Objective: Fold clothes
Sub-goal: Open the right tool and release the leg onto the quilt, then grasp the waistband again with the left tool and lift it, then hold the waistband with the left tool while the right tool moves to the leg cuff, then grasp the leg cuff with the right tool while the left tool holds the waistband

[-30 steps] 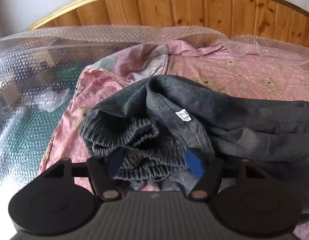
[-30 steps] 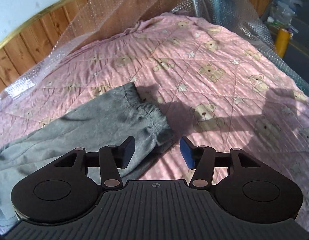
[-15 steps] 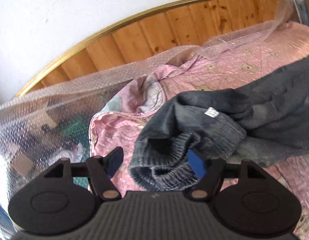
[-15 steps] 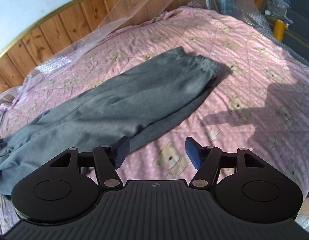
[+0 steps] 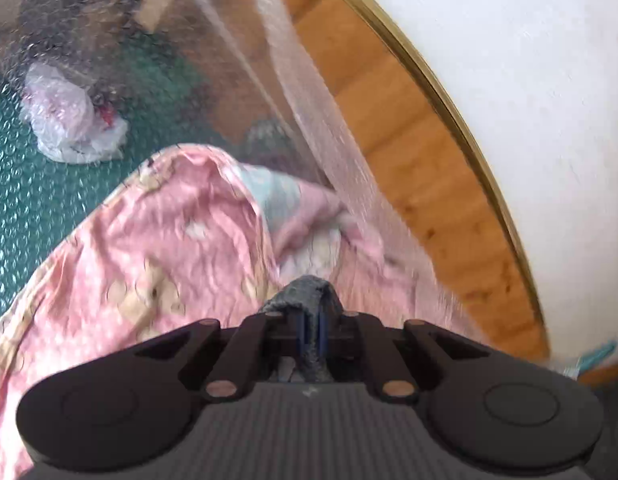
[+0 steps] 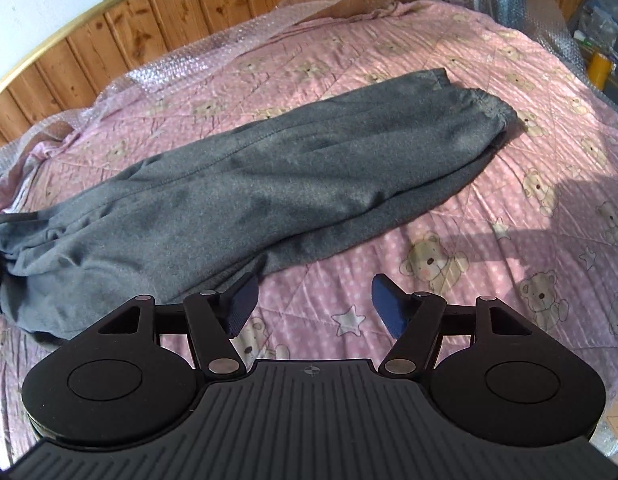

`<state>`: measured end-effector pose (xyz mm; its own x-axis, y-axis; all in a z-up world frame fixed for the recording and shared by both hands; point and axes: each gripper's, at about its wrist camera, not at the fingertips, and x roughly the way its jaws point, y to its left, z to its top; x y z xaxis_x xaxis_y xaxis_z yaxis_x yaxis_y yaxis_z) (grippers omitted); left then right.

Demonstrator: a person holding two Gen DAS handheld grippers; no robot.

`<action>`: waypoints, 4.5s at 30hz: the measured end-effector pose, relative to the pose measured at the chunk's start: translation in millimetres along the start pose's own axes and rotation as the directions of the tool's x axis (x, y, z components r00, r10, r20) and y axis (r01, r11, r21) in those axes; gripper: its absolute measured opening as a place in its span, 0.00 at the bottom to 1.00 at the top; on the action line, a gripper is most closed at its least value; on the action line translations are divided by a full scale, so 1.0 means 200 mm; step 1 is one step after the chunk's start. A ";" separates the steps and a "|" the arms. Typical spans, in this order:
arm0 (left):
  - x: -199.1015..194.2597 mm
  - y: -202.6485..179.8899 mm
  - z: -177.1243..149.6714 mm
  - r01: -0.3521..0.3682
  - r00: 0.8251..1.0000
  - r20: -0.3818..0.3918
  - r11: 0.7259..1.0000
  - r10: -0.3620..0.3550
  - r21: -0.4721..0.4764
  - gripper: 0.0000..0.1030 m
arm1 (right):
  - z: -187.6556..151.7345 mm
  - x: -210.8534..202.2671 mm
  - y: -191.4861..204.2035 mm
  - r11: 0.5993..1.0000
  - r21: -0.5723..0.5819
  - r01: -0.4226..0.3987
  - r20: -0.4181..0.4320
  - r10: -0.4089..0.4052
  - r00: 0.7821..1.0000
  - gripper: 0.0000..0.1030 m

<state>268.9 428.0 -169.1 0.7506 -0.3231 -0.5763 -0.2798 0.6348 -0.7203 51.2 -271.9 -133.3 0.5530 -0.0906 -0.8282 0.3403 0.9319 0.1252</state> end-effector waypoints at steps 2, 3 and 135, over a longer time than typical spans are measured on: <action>0.08 0.03 0.07 -0.046 0.999 -0.028 0.999 0.046 0.003 0.10 | -0.03 0.02 0.01 1.000 0.013 -0.001 -0.024 0.001 1.000 0.65; 0.11 0.04 0.11 -0.071 0.997 -0.042 0.997 0.071 0.009 0.10 | -0.05 0.02 0.01 1.000 0.019 -0.001 -0.035 0.001 0.999 0.65; 0.08 -0.41 -0.57 -0.021 0.759 -0.041 0.088 0.650 0.996 0.68 | 0.97 0.76 -0.68 0.834 -0.525 -0.166 -0.201 0.068 0.977 0.53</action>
<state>236.0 289.4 -163.6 0.3634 0.1380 -0.9214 0.5560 0.7614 0.3333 236.0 -480.7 -169.6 0.4108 0.0455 -0.9106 -0.2075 0.9772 -0.0448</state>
